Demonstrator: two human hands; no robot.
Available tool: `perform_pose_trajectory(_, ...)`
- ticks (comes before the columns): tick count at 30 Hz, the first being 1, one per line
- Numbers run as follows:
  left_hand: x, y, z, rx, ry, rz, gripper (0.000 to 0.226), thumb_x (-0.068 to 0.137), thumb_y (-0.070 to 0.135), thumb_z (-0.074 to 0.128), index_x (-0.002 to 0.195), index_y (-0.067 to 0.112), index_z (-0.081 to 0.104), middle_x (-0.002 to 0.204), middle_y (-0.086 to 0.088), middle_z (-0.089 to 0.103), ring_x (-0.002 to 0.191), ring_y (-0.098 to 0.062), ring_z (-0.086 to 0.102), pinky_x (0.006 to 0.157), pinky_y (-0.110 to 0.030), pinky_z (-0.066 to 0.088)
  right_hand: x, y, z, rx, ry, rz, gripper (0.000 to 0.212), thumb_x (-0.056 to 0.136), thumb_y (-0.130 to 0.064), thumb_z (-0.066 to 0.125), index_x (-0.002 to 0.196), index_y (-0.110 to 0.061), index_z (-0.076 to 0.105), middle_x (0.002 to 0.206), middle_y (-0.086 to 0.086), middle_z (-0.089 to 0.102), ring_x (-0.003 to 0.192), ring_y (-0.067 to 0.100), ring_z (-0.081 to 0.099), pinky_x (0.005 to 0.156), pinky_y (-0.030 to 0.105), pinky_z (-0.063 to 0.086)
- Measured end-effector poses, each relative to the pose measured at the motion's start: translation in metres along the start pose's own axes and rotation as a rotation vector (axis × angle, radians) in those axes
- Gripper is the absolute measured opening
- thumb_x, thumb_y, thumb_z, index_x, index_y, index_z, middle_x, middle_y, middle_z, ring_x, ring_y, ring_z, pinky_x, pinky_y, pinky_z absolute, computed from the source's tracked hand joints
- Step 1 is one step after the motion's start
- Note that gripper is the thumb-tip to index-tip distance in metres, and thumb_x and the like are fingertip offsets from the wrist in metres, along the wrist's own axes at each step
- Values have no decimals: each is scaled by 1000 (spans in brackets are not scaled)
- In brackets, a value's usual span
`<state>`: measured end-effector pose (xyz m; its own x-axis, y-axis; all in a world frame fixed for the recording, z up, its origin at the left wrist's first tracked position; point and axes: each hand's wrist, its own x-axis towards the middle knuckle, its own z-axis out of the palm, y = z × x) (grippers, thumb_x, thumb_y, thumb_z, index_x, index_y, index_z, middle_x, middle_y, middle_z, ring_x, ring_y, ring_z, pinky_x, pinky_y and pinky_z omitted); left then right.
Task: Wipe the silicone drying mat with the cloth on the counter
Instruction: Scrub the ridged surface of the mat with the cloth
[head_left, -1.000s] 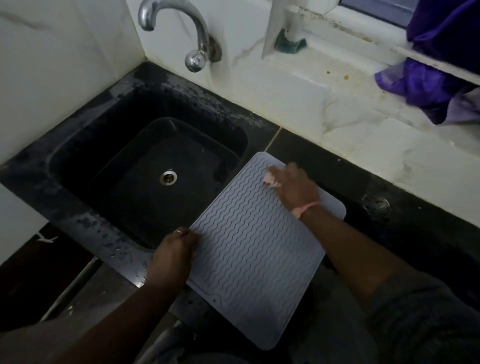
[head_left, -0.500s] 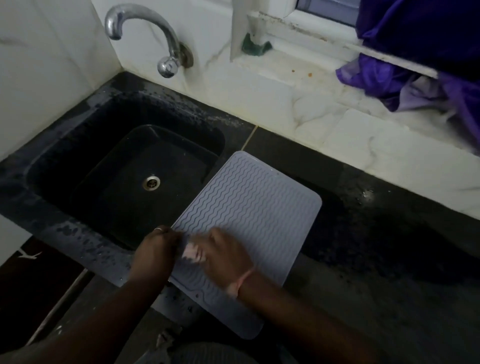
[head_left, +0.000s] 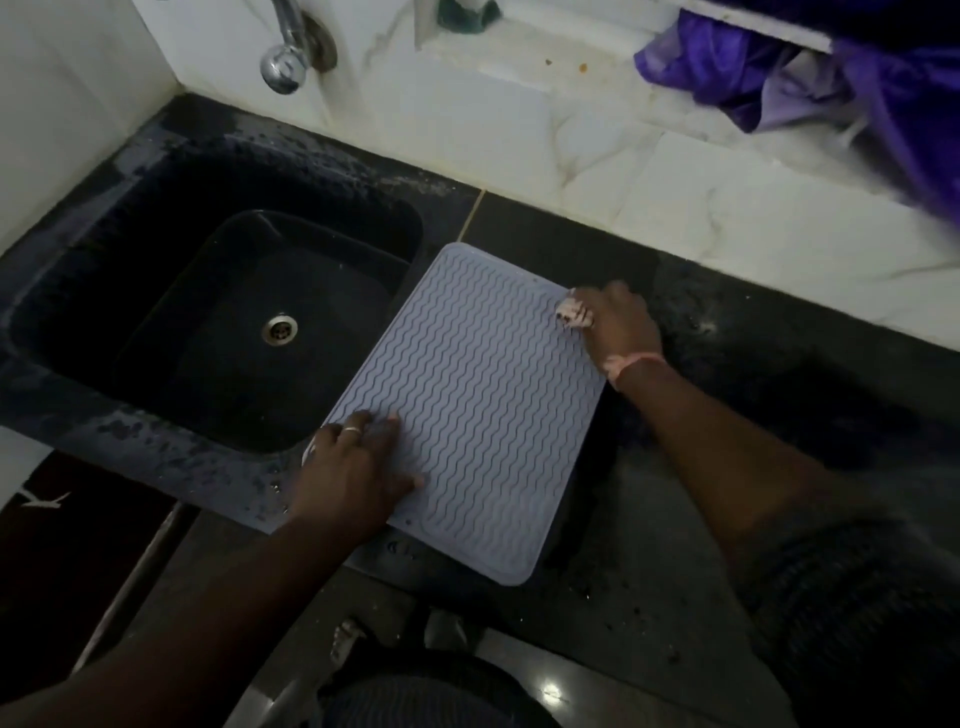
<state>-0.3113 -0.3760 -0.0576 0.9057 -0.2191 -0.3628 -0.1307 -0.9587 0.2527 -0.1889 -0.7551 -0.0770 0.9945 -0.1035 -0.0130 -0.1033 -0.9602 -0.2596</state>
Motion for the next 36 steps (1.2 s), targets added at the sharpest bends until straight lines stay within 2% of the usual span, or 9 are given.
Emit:
perform_pose_trajectory(3, -3, 9, 13, 71, -72, 122, 113, 69, 91, 55, 156, 54, -7, 170, 1, -3, 154, -36, 3, 121, -57, 18, -2, 0, -2, -6, 23, 44, 54, 93, -12, 57, 147, -20, 53, 129, 22, 51, 109, 47, 54, 94, 50, 50)
perform_pose_trajectory(5, -1, 14, 18, 107, -119, 180, 120, 65, 91, 60, 157, 52, -7, 170, 3, -10, 155, -35, -2, 122, -57, 15, -17, -8, 2, -39, 22, -9, 58, 89, -9, 60, 146, -18, 53, 129, 22, 54, 109, 45, 56, 94, 49, 49)
perform_pose_trajectory(16, -8, 20, 12, 159, -38, 213, 119, 67, 87, 65, 161, 43, 7, 170, -5, 1, 153, -37, 10, 118, -58, 26, -221, -123, 20, 67, -18, -156, 47, 85, -14, 67, 131, -23, 63, 116, 4, 60, 103, 25, 58, 88, 39, 51)
perform_pose_trajectory(19, -12, 20, 12, 157, -23, 212, 115, 71, 84, 65, 162, 42, 9, 171, -4, 3, 153, -36, 11, 119, -56, 27, -266, -146, 19, 190, -175, -179, 43, 87, -23, 70, 129, -27, 64, 117, 1, 60, 105, 22, 59, 90, 37, 51)
perform_pose_trajectory(23, -10, 18, 9, 118, -95, 221, 110, 75, 77, 68, 162, 43, 8, 171, -2, -3, 155, -36, 4, 122, -55, 20, -267, -145, -5, 588, -448, -62, 30, 88, -25, 73, 118, -22, 74, 114, -1, 72, 107, 15, 67, 97, 36, 55)
perform_pose_trajectory(27, -15, 14, 5, 40, -104, 206, 91, 84, 58, 72, 160, 39, 25, 171, -6, 9, 155, -36, 11, 124, -52, 24, -221, -123, -27, 795, -253, 194, 20, 88, -15, 69, 106, -20, 73, 102, 4, 75, 95, 22, 72, 87, 47, 60)
perform_pose_trajectory(30, -27, 10, 3, 12, -92, 181, 81, 87, 53, 69, 157, 38, 32, 167, -7, 19, 150, -33, 22, 119, -49, 33, -193, -115, -22, 652, -118, 256, 32, 91, -8, 63, 115, -27, 71, 109, 0, 72, 96, 18, 71, 88, 45, 60)
perform_pose_trajectory(33, -32, 5, 3, -21, -122, 179, 79, 89, 54, 67, 157, 39, 32, 166, -4, 18, 150, -30, 21, 116, -46, 34, -191, -117, -1, 307, -138, 112, 47, 88, -7, 66, 131, -26, 65, 124, 2, 61, 117, 22, 58, 105, 38, 47)
perform_pose_trajectory(36, -31, 4, -3, 24, -146, 180, 78, 91, 51, 66, 158, 41, 29, 167, -4, 13, 151, -30, 16, 116, -45, 36, -216, -130, 16, 284, -111, 65, 48, 85, -11, 67, 131, -25, 64, 122, 1, 60, 114, 23, 56, 102, 40, 46)
